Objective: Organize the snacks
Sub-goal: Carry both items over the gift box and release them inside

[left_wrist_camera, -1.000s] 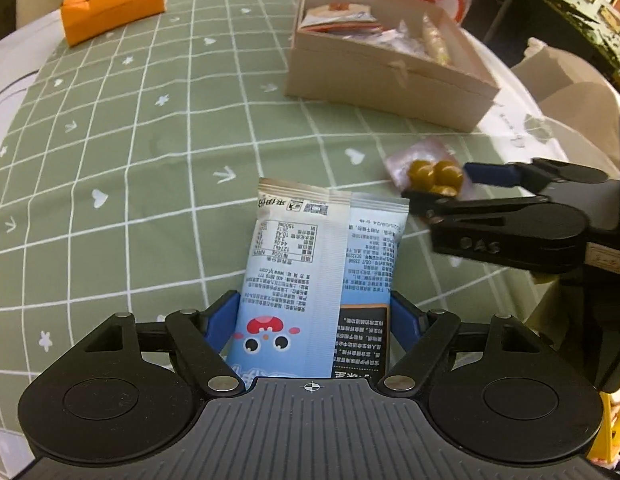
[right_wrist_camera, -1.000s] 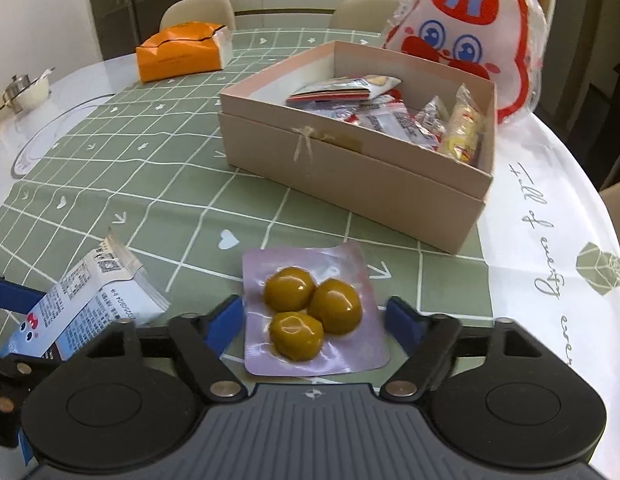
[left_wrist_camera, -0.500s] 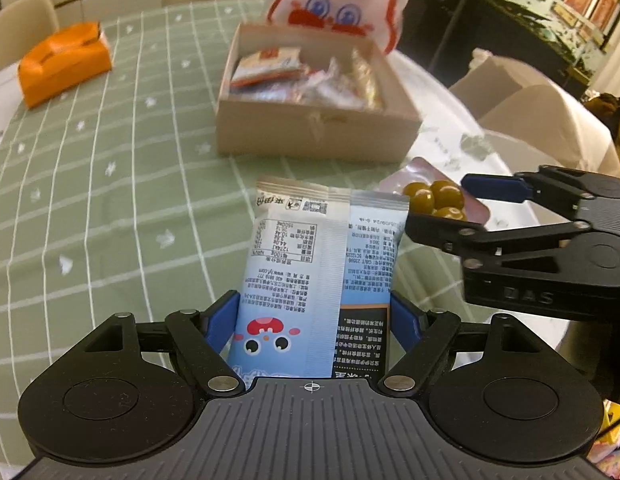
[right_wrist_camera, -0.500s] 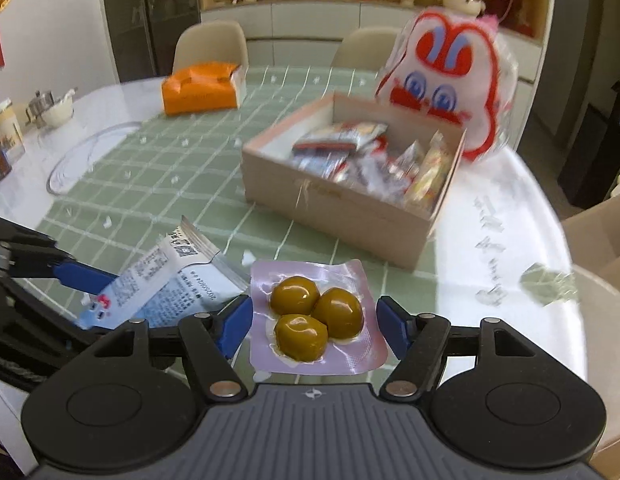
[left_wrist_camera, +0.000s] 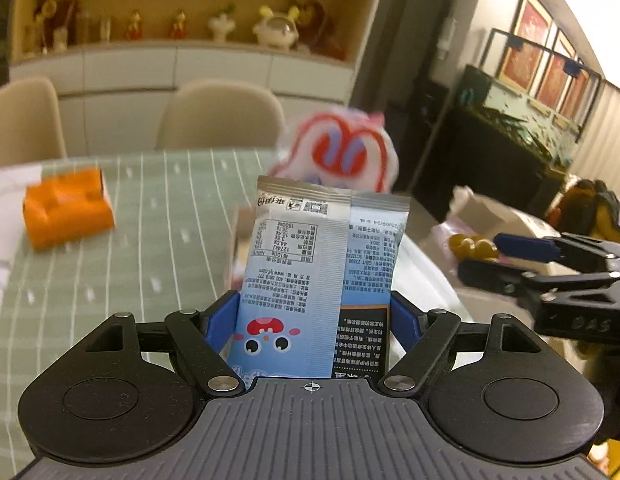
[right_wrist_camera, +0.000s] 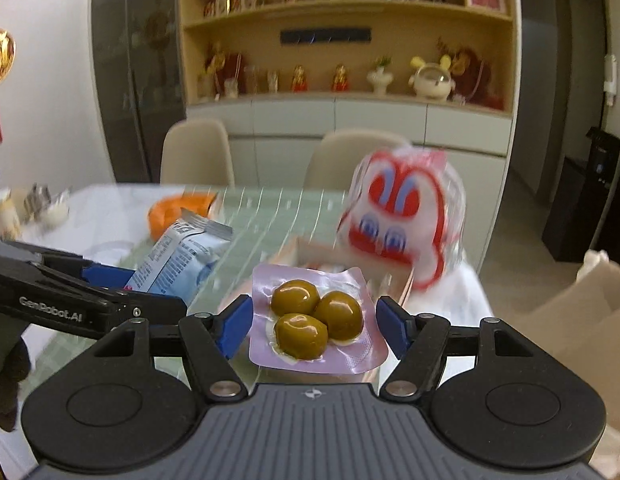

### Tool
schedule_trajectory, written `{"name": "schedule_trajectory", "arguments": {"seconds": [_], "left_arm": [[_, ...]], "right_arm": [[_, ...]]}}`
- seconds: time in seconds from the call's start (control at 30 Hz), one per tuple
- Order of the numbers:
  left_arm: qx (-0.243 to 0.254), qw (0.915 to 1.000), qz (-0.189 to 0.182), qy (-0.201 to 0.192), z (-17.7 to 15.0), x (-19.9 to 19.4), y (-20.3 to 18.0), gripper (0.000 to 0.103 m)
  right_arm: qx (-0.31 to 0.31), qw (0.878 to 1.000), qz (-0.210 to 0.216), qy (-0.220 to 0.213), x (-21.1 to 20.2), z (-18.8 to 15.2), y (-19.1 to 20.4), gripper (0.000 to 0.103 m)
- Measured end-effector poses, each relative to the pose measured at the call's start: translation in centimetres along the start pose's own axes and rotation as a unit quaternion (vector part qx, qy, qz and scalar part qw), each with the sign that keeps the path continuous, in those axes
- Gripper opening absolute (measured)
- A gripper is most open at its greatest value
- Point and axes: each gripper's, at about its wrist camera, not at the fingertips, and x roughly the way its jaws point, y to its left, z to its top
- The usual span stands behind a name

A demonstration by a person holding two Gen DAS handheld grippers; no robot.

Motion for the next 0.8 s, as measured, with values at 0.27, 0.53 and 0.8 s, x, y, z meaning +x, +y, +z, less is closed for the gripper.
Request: {"name": "schedule_trajectory", "arguments": {"seconds": [0.27, 0.53, 0.8], "left_arm": [[0.01, 0.9993, -0.011, 0.035, 2.3, 5.1, -1.4, 0.084], [-0.027, 0.9909, -0.049, 0.123, 2.5, 14.7, 1.0, 0.085], [0.015, 0.9893, -0.031, 0.142, 1.0, 21.6, 2.0, 0.085]], "right_arm": [[-0.005, 1.0, -0.02, -0.004, 5.0, 5.4, -2.6, 0.069], [0.015, 0.999, -0.024, 0.04, 11.8, 5.4, -4.7, 0.069], [0.102, 0.987, 0.026, 0.125, 20.6, 1.8, -6.9, 0.072]]}}
